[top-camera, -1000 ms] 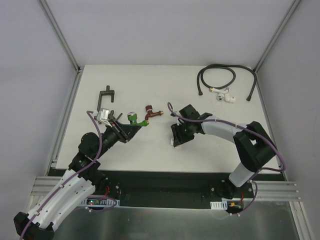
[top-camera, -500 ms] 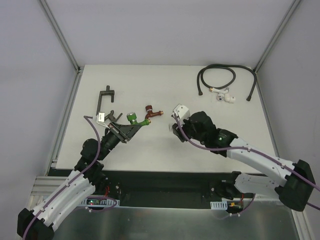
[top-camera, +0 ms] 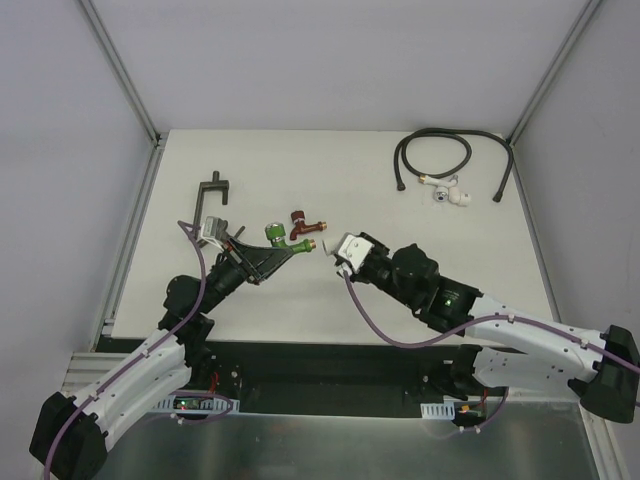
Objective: Install the water faucets
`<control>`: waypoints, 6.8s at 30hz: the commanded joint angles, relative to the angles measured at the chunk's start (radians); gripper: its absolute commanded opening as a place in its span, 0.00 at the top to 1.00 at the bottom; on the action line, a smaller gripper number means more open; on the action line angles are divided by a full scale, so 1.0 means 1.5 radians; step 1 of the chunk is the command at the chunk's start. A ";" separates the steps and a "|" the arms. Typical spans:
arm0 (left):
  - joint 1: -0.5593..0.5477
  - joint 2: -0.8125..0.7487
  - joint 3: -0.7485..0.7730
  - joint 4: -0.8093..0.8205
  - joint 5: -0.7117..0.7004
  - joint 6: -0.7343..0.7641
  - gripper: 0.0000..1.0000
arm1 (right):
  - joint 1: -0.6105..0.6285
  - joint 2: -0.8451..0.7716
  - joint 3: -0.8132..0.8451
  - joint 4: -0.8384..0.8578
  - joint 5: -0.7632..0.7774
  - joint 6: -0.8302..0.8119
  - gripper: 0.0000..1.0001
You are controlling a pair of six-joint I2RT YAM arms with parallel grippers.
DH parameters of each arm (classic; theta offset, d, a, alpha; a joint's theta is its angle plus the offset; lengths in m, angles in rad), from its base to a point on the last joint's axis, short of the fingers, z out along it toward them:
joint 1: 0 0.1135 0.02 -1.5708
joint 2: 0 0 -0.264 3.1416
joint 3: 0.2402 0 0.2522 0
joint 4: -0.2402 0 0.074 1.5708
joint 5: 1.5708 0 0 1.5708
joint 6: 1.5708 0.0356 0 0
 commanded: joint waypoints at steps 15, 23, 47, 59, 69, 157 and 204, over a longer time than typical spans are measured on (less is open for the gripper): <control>0.003 -0.011 0.042 0.074 0.029 -0.043 1.00 | 0.060 -0.016 0.052 0.160 0.053 -0.110 0.98; 0.002 -0.008 0.050 0.082 0.031 -0.043 1.00 | 0.079 0.003 0.062 0.162 0.062 -0.123 0.98; 0.002 -0.003 0.051 0.090 0.031 -0.043 1.00 | 0.097 0.023 0.064 0.153 0.081 -0.137 0.98; 0.002 0.010 0.036 0.082 0.012 -0.032 1.00 | 0.097 -0.011 0.062 0.152 0.068 -0.116 0.99; 0.002 0.012 0.041 0.086 0.020 -0.033 1.00 | 0.097 -0.001 0.064 0.142 0.067 -0.114 0.98; -0.010 -0.032 0.175 -0.210 0.440 0.833 1.00 | -0.108 0.120 0.439 -0.428 -0.342 0.252 0.98; -0.046 0.009 0.002 -0.013 0.035 0.719 1.00 | -0.263 0.026 0.204 -0.166 -0.456 0.232 0.06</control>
